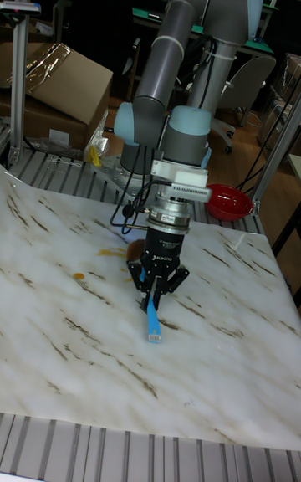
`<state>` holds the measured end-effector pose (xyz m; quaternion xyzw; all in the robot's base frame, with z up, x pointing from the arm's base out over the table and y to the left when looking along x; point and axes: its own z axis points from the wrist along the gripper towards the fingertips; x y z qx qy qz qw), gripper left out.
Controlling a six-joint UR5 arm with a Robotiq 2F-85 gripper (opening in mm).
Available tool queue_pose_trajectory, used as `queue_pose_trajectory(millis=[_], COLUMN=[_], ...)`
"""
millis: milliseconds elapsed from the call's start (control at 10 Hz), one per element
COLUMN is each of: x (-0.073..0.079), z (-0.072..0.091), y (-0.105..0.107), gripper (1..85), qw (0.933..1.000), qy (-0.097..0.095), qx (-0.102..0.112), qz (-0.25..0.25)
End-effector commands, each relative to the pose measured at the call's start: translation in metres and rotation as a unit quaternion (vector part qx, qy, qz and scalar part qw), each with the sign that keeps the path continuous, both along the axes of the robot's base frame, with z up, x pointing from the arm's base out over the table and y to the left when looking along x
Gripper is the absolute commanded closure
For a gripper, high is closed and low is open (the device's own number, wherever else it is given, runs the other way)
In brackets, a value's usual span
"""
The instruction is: Scrub the table with a brush
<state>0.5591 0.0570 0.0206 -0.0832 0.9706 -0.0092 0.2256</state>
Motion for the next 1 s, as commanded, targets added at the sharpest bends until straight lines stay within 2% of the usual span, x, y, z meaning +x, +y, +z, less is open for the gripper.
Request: queue_pose_trajectory(millis=[0,100,200,600,800,900], x=[0.032,0.041,0.039,0.029,0.023,0.025], z=[0.009,0.017,0.020,0.015,0.018,0.021], y=[0.008,0.013,0.012,-0.008,-0.011,-0.013], gripper=[84.7,84.7,84.7,84.7,84.7,84.7], qw=[0.9988,0.9972,0.9968,0.9947,0.9939,0.9929], qy=[-0.047,-0.071,-0.076,-0.096,-0.102,-0.111], qx=[0.012,0.022,0.022,0.008,0.009,0.001], qz=[0.005,0.010,0.012,0.036,0.040,0.044])
